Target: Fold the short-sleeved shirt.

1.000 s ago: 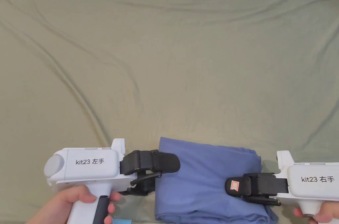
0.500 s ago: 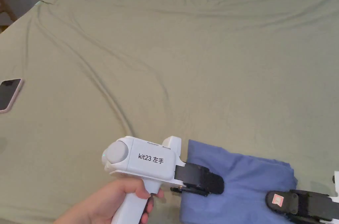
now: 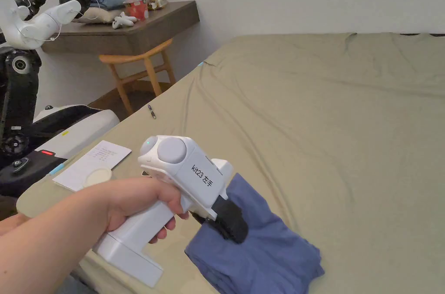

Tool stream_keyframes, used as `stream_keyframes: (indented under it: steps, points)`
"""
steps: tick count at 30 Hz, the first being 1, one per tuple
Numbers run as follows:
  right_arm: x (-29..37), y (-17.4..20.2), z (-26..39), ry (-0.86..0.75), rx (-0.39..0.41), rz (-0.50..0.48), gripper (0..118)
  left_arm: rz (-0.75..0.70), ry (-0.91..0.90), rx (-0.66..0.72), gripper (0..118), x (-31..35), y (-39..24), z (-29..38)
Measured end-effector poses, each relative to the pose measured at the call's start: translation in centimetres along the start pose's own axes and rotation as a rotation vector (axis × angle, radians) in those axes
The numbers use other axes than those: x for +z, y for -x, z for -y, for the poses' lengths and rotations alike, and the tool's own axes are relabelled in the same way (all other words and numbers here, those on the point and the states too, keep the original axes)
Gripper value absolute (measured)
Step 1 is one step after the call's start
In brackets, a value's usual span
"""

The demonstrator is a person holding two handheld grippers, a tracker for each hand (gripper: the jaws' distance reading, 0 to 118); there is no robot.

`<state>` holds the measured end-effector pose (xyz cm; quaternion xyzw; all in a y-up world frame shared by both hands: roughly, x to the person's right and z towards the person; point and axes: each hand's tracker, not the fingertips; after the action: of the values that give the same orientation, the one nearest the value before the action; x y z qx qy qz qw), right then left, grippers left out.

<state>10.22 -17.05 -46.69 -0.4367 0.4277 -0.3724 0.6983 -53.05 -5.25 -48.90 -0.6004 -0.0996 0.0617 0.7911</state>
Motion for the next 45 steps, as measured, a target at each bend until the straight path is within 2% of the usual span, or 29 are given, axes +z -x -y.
stream_keyframes:
  steps: [4,6,9,11,12,13,14,15,19,22,23,24,25,26,29,31,35,37,38,42,45]
  points:
    - [-0.8,0.2,-0.1,0.015,0.016,0.01,0,-0.216,0.056,0.057,22,-1.3,4.4,-0.9]
    - [-1.0,0.2,0.0,0.019,0.02,0.02,0,-0.345,0.115,0.016,25,-2.8,5.5,-0.8]
    - [-0.9,0.1,0.1,0.024,0.025,0.026,0,-0.454,0.179,-0.026,33,-4.9,6.3,-0.4]
    - [-0.6,0.1,0.0,0.025,0.03,0.029,0,-0.499,0.188,-0.019,46,-5.8,6.7,-0.1]
    - [-0.4,0.0,-0.1,0.024,0.032,0.033,0,-0.541,0.189,-0.036,57,-6.0,6.5,0.2]
    - [-0.3,0.1,-0.1,0.022,0.032,0.035,0,-0.589,0.185,-0.064,78,-5.9,6.5,0.3]
    - [-0.2,0.1,-0.2,0.02,0.032,0.035,0,-0.629,0.168,-0.074,92,-5.7,6.5,0.4]
    - [0.0,0.1,-0.3,0.018,0.036,0.036,0,-0.669,0.157,-0.077,101,-5.3,6.5,0.4]
    - [0.4,0.7,-0.8,0.004,0.064,0.047,0,-0.629,-0.066,0.04,102,-0.8,4.4,-0.2]
    - [0.7,1.8,-1.3,-0.015,0.115,0.073,0,-0.549,-0.224,0.073,96,2.4,0.1,-0.2]
    - [0.9,2.1,-1.5,-0.023,0.129,0.08,0,-0.551,-0.315,0.062,85,3.3,-1.5,-0.2]
    - [1.2,2.6,-1.7,-0.034,0.146,0.089,0,-0.533,-0.391,0.062,61,3.7,-3.4,-0.1]
    - [1.4,3.3,-1.8,-0.045,0.169,0.099,0,-0.524,-0.437,0.063,28,4.1,-5.3,0.1]
    - [1.8,4.0,-2.0,-0.057,0.203,0.12,0,-0.505,-0.494,0.067,15,4.5,-7.2,0.4]
    - [3.1,6.6,-2.4,-0.105,0.3,0.193,0,-0.362,-0.721,0.1,1,5.2,-13.6,2.5]
    - [4.2,8.6,-2.5,-0.157,0.373,0.249,0,-0.307,-0.797,0.082,0,5.0,-17.8,4.1]
    - [6.2,12.2,-2.0,-0.266,0.56,0.381,0,-0.278,-0.923,-0.051,0,4.6,-24.8,6.6]
    - [6.6,14.0,-0.8,-0.342,0.661,0.53,0,-0.238,-1.015,-0.044,0,4.4,-27.2,8.0]
    - [6.7,14.6,-0.1,-0.376,0.685,0.583,0,-0.216,-1.056,-0.04,0,4.3,-28.1,8.8]
    - [8.0,14.7,2.5,-0.556,0.795,0.772,0,-0.253,-1.156,-0.07,0,3.0,-30.0,11.6]
    - [9.2,14.7,4.7,-0.68,0.919,0.863,0,-0.173,-1.175,-0.009,0,2.3,-29.6,13.1]
